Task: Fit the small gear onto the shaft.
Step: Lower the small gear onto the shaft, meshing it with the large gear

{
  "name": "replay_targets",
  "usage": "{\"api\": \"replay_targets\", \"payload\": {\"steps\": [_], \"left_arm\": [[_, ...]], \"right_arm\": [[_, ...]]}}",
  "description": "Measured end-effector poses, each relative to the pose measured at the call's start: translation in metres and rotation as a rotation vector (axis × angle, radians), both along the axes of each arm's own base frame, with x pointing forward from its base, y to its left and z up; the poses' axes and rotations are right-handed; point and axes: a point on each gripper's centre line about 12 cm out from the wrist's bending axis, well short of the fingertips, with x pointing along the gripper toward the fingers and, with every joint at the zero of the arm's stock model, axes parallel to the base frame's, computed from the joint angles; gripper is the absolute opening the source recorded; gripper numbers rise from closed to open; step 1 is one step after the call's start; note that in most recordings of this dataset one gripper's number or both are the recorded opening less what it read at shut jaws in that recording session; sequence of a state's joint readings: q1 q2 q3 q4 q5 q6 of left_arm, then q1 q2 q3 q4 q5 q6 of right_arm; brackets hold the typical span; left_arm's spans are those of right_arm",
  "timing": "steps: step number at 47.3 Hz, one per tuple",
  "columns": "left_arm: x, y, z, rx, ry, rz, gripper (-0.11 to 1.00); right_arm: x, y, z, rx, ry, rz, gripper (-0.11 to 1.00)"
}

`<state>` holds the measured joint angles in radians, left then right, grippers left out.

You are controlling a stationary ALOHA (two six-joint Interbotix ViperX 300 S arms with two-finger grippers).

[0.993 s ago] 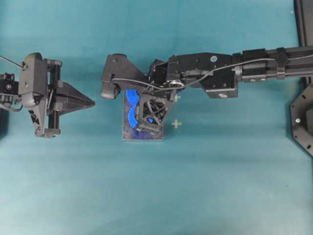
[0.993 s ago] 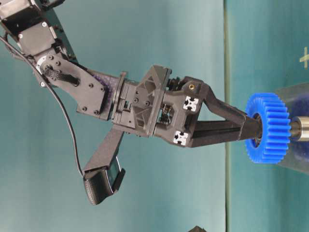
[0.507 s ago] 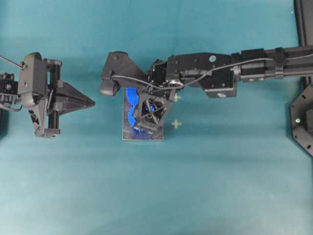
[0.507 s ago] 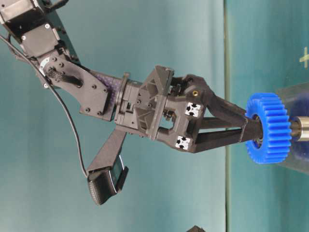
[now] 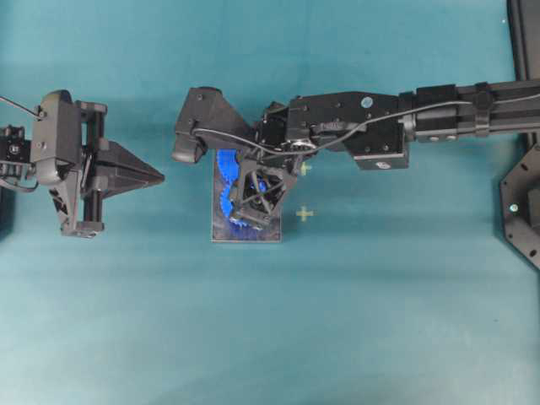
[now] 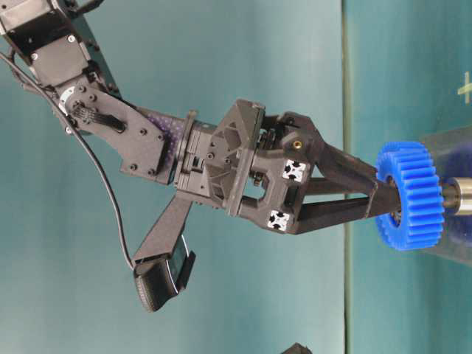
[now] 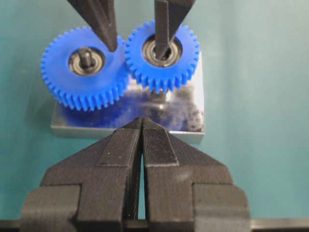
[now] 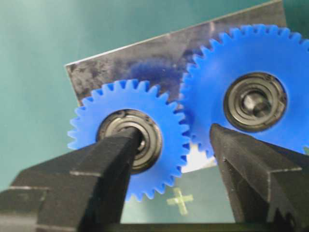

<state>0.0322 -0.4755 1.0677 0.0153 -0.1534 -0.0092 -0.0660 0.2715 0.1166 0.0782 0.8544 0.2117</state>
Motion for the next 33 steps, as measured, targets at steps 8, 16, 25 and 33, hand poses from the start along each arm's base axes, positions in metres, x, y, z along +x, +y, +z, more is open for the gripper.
{"api": "replay_targets", "payload": {"steps": [8,16,25,33], "left_arm": [[0.0,0.0,0.0,0.0,0.0,0.0,0.0],[0.0,0.0,0.0,0.001,0.0,-0.001,0.0],[0.0,0.0,0.0,0.0,0.002,0.0,0.0],[0.0,0.0,0.0,0.0,-0.005,0.0,0.0]], "right_arm": [[-0.002,-0.001,0.01,-0.006,-0.016,0.0,0.72],[-0.002,-0.001,0.02,-0.011,-0.045,0.002,0.71],[-0.002,-0.001,0.021,-0.011,-0.05,0.002,0.57],[0.006,-0.003,0.016,-0.013,-0.067,-0.003,0.19]]}}
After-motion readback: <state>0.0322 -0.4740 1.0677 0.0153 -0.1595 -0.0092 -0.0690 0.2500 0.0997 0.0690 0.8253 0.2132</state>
